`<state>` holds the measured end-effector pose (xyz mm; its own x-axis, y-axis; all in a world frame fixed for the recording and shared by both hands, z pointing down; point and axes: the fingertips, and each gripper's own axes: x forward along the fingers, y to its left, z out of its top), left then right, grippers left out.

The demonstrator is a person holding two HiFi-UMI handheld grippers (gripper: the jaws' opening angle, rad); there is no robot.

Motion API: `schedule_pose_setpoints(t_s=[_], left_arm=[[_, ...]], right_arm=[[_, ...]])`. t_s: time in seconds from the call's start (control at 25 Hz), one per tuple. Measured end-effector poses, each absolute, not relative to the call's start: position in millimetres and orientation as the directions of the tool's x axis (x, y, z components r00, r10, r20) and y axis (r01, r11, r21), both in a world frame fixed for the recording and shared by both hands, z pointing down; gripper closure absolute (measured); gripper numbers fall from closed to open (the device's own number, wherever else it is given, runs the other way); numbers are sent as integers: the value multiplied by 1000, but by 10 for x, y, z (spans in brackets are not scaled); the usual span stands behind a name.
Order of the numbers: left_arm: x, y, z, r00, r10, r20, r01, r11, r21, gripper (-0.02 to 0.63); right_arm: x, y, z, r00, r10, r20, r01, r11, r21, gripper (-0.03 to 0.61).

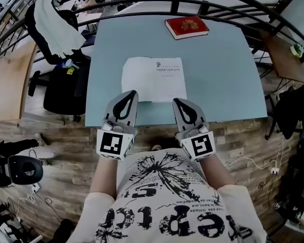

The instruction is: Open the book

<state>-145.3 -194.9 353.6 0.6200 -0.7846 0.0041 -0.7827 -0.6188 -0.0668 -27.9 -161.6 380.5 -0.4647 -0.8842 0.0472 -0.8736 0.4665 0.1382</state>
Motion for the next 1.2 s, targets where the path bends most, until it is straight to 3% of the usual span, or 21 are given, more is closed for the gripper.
schedule_pose_setpoints(t_s=[0.6,1.2], left_arm=[[-1505,-1949,3779,579,-809,97,-811,-584,-27,595],[-1544,-2017,3833,569,-812,130,-818,-575,-15,594]], right_arm=[[-95,-1745,3858,-377,-925,49,-919,381,100,569],[-90,-1819,3810,-387,-920,66,-912,393,122,569]])
